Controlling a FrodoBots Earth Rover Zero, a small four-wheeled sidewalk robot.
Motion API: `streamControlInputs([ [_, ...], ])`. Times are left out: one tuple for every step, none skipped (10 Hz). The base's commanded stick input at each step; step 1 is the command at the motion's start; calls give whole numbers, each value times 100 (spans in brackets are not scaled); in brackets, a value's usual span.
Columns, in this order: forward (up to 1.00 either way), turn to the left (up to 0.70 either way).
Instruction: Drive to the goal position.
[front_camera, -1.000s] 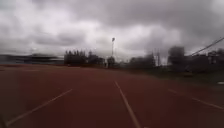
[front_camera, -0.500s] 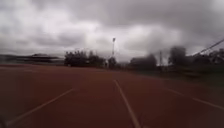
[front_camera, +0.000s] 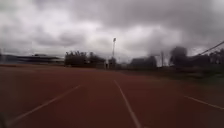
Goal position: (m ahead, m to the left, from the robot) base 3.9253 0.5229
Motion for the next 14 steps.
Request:
streamControlInputs([
  [70,0],
  [70,0],
  [70,0],
  [70,0],
  [70,0],
  [70,0],
  [70,0],
  [70,0],
  [70,0],
  [70,0],
  [70,0],
  [70,0],
  [70,0],
  [70,0],
])
